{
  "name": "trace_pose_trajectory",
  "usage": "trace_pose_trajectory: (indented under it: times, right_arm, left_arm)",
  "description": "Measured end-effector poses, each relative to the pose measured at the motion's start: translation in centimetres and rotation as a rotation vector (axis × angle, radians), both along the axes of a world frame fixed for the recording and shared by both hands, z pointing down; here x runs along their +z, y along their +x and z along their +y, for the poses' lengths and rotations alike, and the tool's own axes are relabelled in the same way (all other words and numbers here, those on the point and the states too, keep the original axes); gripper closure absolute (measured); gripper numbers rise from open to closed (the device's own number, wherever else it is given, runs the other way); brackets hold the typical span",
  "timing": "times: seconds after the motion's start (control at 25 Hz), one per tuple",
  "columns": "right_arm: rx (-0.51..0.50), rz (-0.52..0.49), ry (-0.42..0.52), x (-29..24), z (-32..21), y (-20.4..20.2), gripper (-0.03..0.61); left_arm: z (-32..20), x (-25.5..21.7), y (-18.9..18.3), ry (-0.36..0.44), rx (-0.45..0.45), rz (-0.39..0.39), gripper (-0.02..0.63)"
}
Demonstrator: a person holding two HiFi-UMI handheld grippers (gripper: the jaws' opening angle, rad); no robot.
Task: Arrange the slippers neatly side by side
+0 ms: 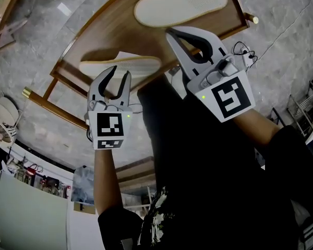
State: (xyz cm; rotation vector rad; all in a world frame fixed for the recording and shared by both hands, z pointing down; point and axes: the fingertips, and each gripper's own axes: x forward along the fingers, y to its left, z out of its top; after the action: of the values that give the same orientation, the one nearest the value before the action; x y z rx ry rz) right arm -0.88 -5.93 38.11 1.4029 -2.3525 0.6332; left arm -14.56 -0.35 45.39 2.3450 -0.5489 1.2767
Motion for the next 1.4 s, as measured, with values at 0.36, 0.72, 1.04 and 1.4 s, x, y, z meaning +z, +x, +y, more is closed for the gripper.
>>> trace_pose_trajectory:
  times: [0.36,0.72,1.04,1.4]
  right_arm:
    - [0.030,0.004,-0.030,1.1,0.3,0.1,0.580]
    - [0.068,0.003,-0.052,2.0,0.1,0.6,0.580]
    - [0.111,-0.021,-0.071,2.2,-0.3,1.1,0.580]
    - [0.133,-0.021,-0.079,2.6,-0.8,1.4,0.580]
  left_arm:
    - [0.6,2.3,0.4,-0.076,0.159,-0.045,0.491]
    - [-0.5,3.5,0.3,-0.066,0.245,-0.074,0.491]
    - [-1.4,4.4,-0.4,-0.112,0.307,-0.081,0.490]
    - [-1.1,5.1,0.3,-0.165,0.430,-0.101,0.488]
